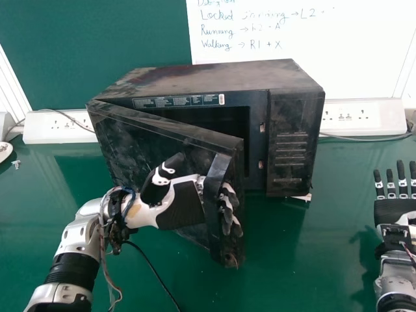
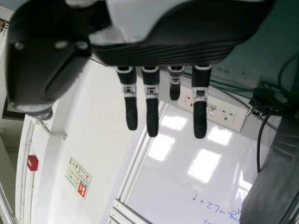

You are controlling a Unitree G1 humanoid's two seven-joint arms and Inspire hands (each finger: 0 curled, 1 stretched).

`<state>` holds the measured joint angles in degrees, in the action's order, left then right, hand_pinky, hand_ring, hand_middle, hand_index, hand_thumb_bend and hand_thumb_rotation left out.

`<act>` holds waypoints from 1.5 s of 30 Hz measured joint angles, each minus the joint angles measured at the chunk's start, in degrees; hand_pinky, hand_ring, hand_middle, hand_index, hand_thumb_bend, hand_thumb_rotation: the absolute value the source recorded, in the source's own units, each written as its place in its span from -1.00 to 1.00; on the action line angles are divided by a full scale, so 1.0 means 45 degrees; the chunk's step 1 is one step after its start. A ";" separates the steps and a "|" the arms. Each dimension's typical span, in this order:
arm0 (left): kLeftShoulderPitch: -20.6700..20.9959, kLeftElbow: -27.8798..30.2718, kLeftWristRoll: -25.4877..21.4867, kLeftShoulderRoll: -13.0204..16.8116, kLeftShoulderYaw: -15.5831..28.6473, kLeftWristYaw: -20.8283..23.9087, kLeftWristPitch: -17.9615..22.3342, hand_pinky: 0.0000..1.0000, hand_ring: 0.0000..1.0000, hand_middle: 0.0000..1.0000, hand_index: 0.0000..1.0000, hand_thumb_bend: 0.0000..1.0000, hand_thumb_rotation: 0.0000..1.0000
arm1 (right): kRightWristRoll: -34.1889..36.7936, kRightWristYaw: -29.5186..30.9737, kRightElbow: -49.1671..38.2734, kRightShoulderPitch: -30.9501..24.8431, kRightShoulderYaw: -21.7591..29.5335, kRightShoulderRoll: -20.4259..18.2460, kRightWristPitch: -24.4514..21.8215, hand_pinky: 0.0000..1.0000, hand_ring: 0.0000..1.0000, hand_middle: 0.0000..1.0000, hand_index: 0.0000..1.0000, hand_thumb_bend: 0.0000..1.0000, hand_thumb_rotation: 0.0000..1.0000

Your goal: Open the door of oven

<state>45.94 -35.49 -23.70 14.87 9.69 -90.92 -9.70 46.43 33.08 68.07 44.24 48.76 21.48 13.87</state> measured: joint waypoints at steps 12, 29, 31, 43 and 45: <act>-0.0504 0.0657 -0.1350 0.1275 -0.0779 -0.0268 -0.0154 0.12 0.28 0.37 0.50 0.81 0.79 | 0.0002 0.0002 0.0027 -0.0001 0.0014 0.0077 -0.0103 -0.20 -0.05 0.12 0.27 1.00 0.80; -0.0495 -0.0366 -0.5590 0.3395 -0.4734 -0.0262 0.2941 0.30 0.45 0.58 0.70 0.69 1.00 | -0.0001 0.0015 0.0041 -0.0001 0.0013 0.0097 -0.0106 -0.21 -0.07 0.12 0.26 1.00 0.79; -0.0497 -0.0259 -0.5871 0.3725 -0.5009 -0.0263 0.3028 0.32 0.48 0.60 0.74 0.61 0.99 | -0.0007 0.0015 0.0041 -0.0001 0.0009 0.0097 -0.0105 -0.22 -0.08 0.11 0.28 1.00 0.78; -0.0592 -0.0166 -0.6057 0.4223 -0.5266 -0.0253 0.4202 0.36 0.49 0.58 0.69 0.61 0.76 | 0.0007 0.0082 0.0041 -0.0001 0.0034 0.0100 -0.0120 -0.20 -0.06 0.11 0.27 1.00 0.73; -0.0592 -0.0163 -0.6087 0.4374 -0.5267 -0.0253 0.4226 0.27 0.41 0.53 0.66 0.66 0.80 | 0.0008 0.0086 0.0041 -0.0001 0.0039 0.0100 -0.0121 -0.19 -0.06 0.11 0.28 1.00 0.71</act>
<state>43.28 -36.23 -51.09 34.55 -14.01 -92.06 9.32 46.47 33.47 68.25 44.24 48.94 21.93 13.33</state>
